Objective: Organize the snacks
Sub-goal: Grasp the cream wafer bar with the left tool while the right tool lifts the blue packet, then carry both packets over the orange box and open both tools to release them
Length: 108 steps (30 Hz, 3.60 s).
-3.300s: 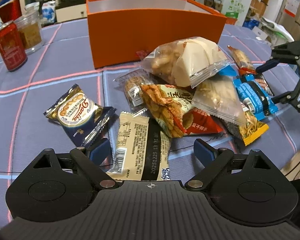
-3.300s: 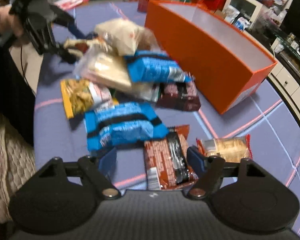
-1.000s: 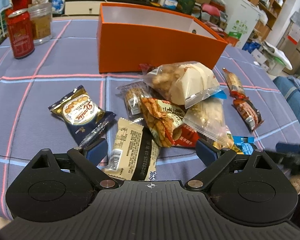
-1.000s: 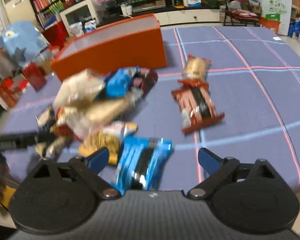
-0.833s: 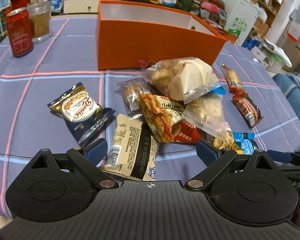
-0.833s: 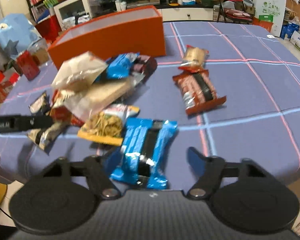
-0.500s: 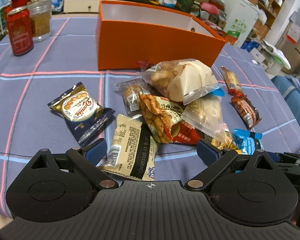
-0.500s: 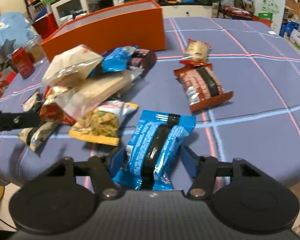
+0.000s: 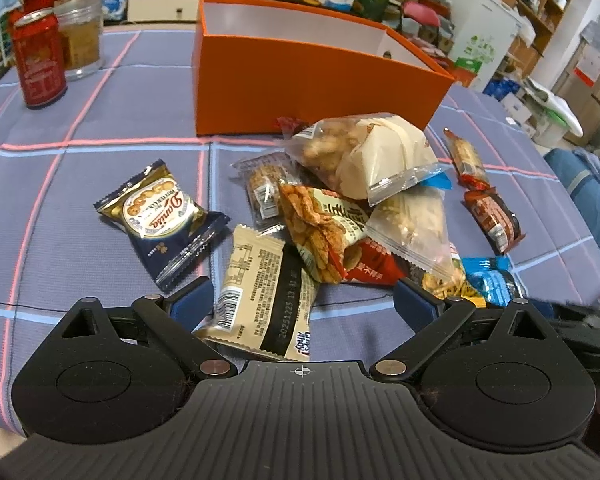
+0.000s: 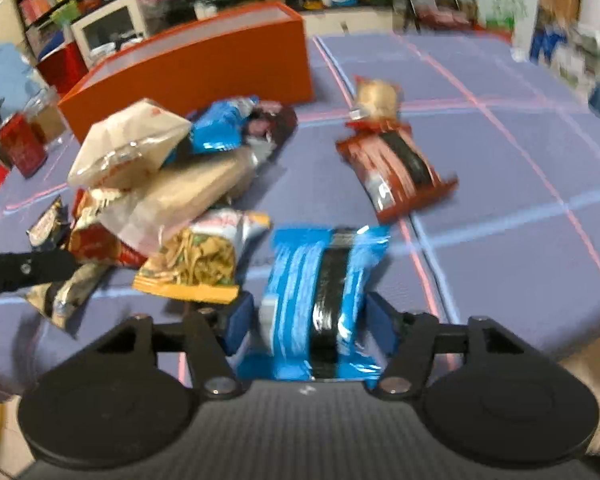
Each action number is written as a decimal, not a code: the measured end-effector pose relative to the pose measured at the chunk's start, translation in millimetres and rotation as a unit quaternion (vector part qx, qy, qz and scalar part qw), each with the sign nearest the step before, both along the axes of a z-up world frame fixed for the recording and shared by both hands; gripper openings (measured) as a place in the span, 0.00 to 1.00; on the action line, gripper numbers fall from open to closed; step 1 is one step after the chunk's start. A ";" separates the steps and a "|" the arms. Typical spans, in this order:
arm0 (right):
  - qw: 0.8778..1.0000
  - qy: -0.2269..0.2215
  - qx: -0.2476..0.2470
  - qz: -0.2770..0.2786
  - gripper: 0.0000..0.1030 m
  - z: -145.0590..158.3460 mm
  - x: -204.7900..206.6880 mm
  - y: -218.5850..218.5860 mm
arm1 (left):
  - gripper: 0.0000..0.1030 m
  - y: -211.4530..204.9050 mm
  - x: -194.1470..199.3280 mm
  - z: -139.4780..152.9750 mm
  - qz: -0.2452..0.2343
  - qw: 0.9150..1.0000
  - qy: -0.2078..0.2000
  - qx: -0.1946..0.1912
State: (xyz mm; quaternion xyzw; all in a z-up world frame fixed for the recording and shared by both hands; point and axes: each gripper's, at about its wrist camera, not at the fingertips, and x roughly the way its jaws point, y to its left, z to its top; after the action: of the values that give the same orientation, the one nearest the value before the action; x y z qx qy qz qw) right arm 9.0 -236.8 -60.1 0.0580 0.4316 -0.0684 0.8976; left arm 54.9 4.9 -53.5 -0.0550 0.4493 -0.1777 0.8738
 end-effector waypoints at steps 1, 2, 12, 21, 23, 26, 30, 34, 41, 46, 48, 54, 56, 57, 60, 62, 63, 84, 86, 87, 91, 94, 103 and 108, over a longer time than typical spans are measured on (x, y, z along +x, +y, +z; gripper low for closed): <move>1.000 -0.001 -0.011 0.012 0.46 0.3 3.7 -1.4 | 0.87 1.4 -0.2 0.2 0.002 1.000 0.000 -0.001; 1.000 -0.003 -0.018 0.023 0.45 1.2 6.5 -4.5 | 0.87 2.7 -0.4 0.4 0.005 1.000 0.001 -0.002; 0.999 0.005 -0.005 0.031 0.61 -0.7 -0.4 -31.3 | 0.87 -5.4 -1.0 -4.8 -0.006 1.000 0.000 0.019; 0.999 -0.007 -0.018 0.051 0.60 -4.1 -6.5 -31.1 | 0.83 -6.1 7.3 -19.7 -0.001 0.999 0.008 0.040; 0.998 -0.010 -0.018 0.055 0.60 -4.9 -6.9 -31.6 | 0.82 -6.3 11.6 -24.1 -0.004 0.999 0.016 0.033; 0.998 -0.013 -0.019 0.059 0.61 -5.1 -8.6 -31.4 | 0.84 -10.6 12.1 -25.7 -0.015 0.999 0.012 0.029; 0.998 -0.015 -0.022 0.064 0.59 -5.1 -8.2 -30.4 | 0.83 -23.5 6.9 -28.5 -0.036 0.997 -0.006 0.068; 0.997 -0.017 -0.021 0.072 0.46 -3.6 -7.9 -29.7 | 0.33 -31.1 -0.6 -24.3 -0.040 0.992 -0.028 0.116; 0.998 -0.017 0.003 0.067 0.45 -1.2 -7.0 -34.5 | 0.32 -18.4 -2.4 -15.7 -0.028 0.996 -0.019 0.088; 0.997 -0.024 0.007 0.068 0.45 4.2 -8.3 -35.9 | 0.32 -11.3 -5.2 -4.7 -0.016 0.996 -0.035 0.081; 0.997 -0.026 0.009 0.067 0.45 5.5 -8.3 -37.1 | 0.32 -7.2 -6.1 -0.8 -0.011 0.996 -0.040 0.078; 0.997 -0.031 0.038 0.058 0.45 11.1 -8.3 -47.2 | 0.32 5.5 -9.5 15.6 0.004 0.997 -0.062 0.054; 0.996 -0.036 0.054 0.055 0.45 14.8 -8.7 -51.6 | 0.32 8.9 -11.5 22.9 0.007 0.996 -0.073 0.046; 0.996 -0.038 0.059 0.054 0.45 16.8 -8.9 -53.1 | 0.32 10.2 -12.7 26.2 0.009 0.996 -0.078 0.043; 0.994 -0.050 0.087 0.046 0.45 24.0 -9.2 -61.6 | 0.32 13.4 -15.2 35.1 0.012 0.996 -0.090 0.027; 0.990 -0.058 0.120 0.041 0.45 29.5 -8.4 -70.2 | 0.32 14.2 -15.5 38.2 0.016 0.995 -0.094 0.020; 0.988 -0.060 0.138 0.039 0.45 31.7 -7.8 -74.8 | 0.32 14.9 -15.0 39.3 0.020 0.995 -0.095 0.017; 0.967 -0.183 0.137 0.114 0.45 135.1 163.3 -54.1 | 0.32 -23.7 115.3 108.8 0.083 0.981 -0.176 0.007; 0.970 -0.183 0.111 0.115 0.45 129.1 186.8 -44.5 | 0.32 -27.7 138.3 100.4 0.096 0.982 -0.163 0.009; 0.971 -0.182 0.099 0.116 0.45 124.8 196.6 -39.9 | 0.32 -30.2 147.6 96.8 0.099 0.982 -0.161 0.013; 0.975 -0.179 0.068 0.111 0.45 109.2 224.3 -27.7 | 0.32 -39.0 172.2 87.4 0.107 0.980 -0.167 0.037; 0.978 -0.173 0.041 0.107 0.45 94.0 237.2 -21.4 | 0.32 -45.1 185.1 77.9 0.115 0.977 -0.169 0.062; 0.982 -0.153 0.044 0.106 0.45 78.5 246.7 -15.9 | 0.32 -54.4 194.2 60.8 0.117 0.976 -0.158 0.093; 0.983 -0.146 0.041 0.106 0.45 75.4 244.8 -15.1 | 0.32 -57.8 194.0 55.8 0.117 0.976 -0.151 0.106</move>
State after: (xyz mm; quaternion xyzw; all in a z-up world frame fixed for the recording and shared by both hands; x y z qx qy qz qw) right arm 253.8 -252.0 15.3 0.0583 0.3020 0.0540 0.9500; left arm 248.9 -53.0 2.3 0.0134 0.3187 -0.0317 0.9472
